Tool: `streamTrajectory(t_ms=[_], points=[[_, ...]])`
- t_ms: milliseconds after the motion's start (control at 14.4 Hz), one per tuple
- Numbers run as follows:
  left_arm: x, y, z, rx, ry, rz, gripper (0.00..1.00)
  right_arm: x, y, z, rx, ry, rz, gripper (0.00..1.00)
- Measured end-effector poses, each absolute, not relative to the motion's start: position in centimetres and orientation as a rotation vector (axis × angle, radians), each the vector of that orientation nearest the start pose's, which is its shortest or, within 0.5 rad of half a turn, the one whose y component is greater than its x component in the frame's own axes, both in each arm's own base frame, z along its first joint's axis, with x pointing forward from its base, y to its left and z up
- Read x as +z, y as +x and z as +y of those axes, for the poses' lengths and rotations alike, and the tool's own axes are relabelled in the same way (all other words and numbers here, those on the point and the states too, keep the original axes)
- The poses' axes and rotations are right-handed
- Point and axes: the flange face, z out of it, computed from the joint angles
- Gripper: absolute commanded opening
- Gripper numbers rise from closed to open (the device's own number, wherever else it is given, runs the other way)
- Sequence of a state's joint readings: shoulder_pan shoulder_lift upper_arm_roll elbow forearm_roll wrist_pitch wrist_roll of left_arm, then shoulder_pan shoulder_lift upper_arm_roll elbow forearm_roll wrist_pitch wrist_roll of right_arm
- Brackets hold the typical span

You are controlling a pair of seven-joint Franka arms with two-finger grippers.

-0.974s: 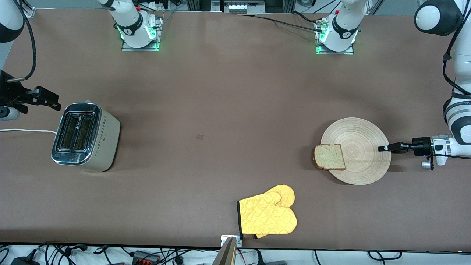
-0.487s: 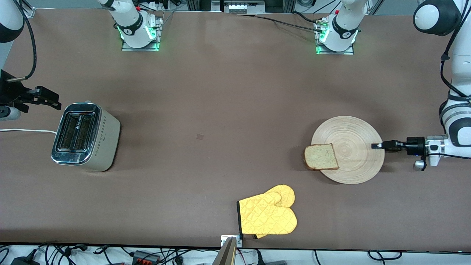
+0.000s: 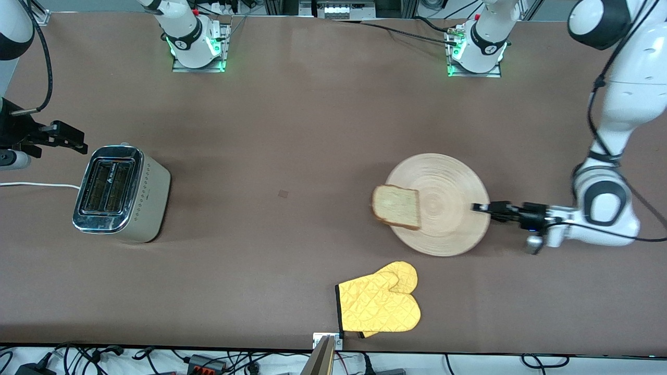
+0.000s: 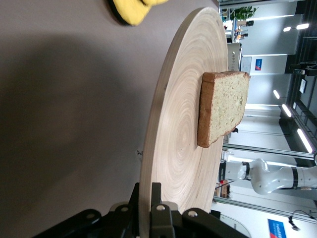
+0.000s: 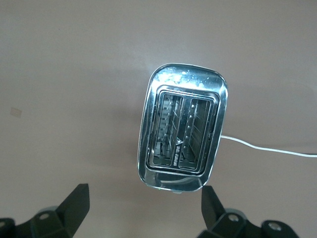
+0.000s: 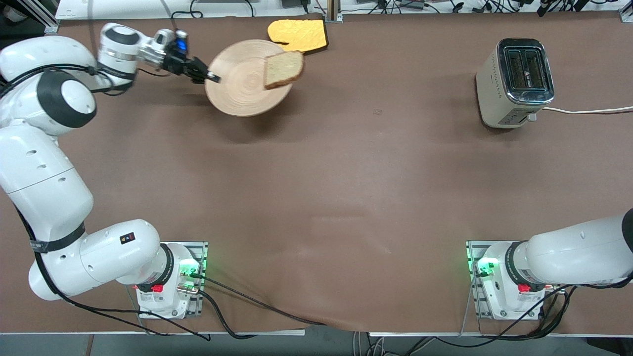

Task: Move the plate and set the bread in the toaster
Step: 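Slide the wooden plate with the left gripper toward the toaster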

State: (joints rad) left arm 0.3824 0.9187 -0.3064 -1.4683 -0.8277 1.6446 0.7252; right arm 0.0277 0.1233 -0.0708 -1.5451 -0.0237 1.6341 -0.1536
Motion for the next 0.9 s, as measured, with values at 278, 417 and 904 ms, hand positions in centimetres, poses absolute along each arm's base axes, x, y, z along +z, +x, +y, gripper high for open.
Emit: streamTrajectory(t_ms=[278, 417, 904], points=[[11.5, 63.1, -8.8, -0.276, 1.894, -0.153, 0.01, 57.1, 59.4, -2.6, 0.070, -3.155, -0.172, 1.00], [11.4, 62.6, -12.9, -0.260, 1.908, -0.170, 0.01, 56.5, 59.3, -2.6, 0.103, -3.140, -0.166, 1.00], [10.1, 59.4, -25.5, -0.213, 2.026, -0.199, 0.01, 52.2, 59.3, -1.3, 0.340, -2.998, -0.146, 1.00]])
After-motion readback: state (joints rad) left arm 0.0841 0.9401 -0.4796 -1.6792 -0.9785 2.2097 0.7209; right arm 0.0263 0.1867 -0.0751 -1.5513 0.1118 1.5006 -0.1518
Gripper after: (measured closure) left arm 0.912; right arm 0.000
